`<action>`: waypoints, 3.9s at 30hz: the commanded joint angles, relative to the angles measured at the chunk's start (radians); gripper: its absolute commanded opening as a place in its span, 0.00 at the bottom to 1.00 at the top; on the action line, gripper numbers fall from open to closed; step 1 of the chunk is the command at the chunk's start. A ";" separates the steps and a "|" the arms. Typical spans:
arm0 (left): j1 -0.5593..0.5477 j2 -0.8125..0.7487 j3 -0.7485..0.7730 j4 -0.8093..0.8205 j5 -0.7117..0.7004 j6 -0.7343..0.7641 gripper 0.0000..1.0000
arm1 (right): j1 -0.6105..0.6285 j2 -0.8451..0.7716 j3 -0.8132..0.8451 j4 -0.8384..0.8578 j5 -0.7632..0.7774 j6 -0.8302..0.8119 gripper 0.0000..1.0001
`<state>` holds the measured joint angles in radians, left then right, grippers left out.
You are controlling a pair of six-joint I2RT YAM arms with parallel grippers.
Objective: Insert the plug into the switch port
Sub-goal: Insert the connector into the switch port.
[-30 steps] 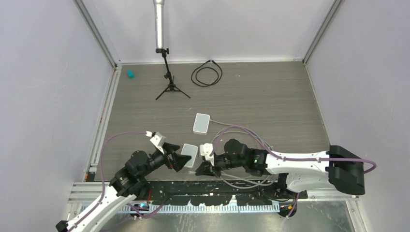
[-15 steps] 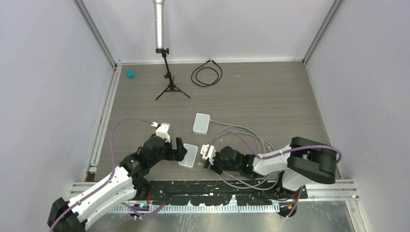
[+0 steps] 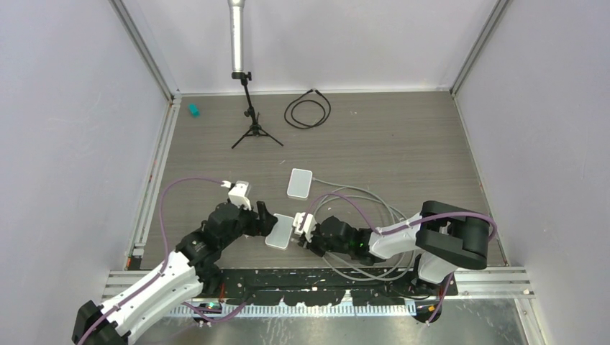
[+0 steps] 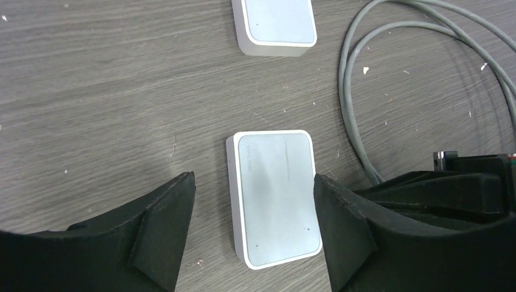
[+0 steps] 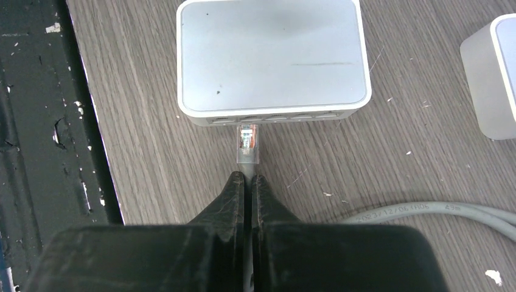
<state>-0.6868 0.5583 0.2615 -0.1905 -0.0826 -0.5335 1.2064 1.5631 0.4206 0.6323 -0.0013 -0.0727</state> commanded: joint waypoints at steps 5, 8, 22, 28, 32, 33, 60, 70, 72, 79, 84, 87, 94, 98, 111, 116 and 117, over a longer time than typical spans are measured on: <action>0.004 -0.016 -0.042 0.026 0.026 -0.119 0.66 | -0.002 0.014 0.041 0.026 0.022 0.008 0.01; 0.004 0.007 -0.060 0.053 0.045 -0.133 0.65 | -0.001 0.021 0.045 0.027 0.026 0.008 0.01; 0.003 0.204 -0.049 0.160 0.187 -0.129 0.56 | -0.002 0.026 0.059 0.022 0.034 0.012 0.01; 0.002 0.222 -0.050 0.175 0.221 -0.126 0.49 | -0.001 0.028 0.080 -0.001 0.024 0.007 0.01; 0.003 0.219 -0.051 0.175 0.229 -0.124 0.47 | -0.001 0.029 0.095 -0.030 0.016 0.004 0.01; 0.003 0.219 -0.052 0.177 0.232 -0.123 0.47 | -0.001 0.028 0.097 -0.033 0.015 0.004 0.00; -0.118 0.311 -0.032 0.234 0.278 -0.109 0.43 | 0.001 0.026 0.293 -0.205 0.116 0.011 0.01; -0.244 0.419 -0.046 0.363 0.223 -0.184 0.40 | 0.002 0.052 0.304 -0.112 0.160 0.060 0.01; -0.254 0.421 -0.051 0.375 0.218 -0.196 0.40 | 0.001 0.051 0.293 -0.076 0.168 0.071 0.01; -0.266 0.381 -0.074 0.370 0.207 -0.217 0.40 | 0.002 0.035 0.296 -0.045 0.174 0.071 0.01; -0.269 0.346 -0.078 0.350 0.187 -0.215 0.41 | 0.002 0.039 0.295 -0.044 0.157 0.057 0.00; -0.269 0.289 -0.049 0.239 0.097 -0.187 0.48 | 0.002 0.034 0.279 -0.098 0.133 0.039 0.01; -0.246 0.119 0.048 0.016 -0.166 -0.071 0.85 | 0.001 0.014 0.209 -0.232 0.135 0.083 0.17; -0.192 0.085 0.114 -0.065 -0.223 -0.019 0.90 | -0.001 -0.001 0.197 -0.287 0.128 0.152 0.32; -0.153 -0.060 0.108 -0.232 -0.235 -0.073 0.93 | 0.000 -0.290 0.133 -0.400 0.236 0.361 0.66; -0.153 -0.165 0.075 -0.265 -0.200 -0.155 0.91 | 0.001 -0.430 0.114 -0.444 0.219 0.420 0.66; -0.153 -0.195 0.077 -0.279 -0.193 -0.169 0.90 | 0.001 -0.456 0.108 -0.451 0.223 0.433 0.66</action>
<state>-0.8429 0.4393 0.3405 -0.4297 -0.3035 -0.6300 1.2087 1.2026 0.5449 0.2092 0.2005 0.2790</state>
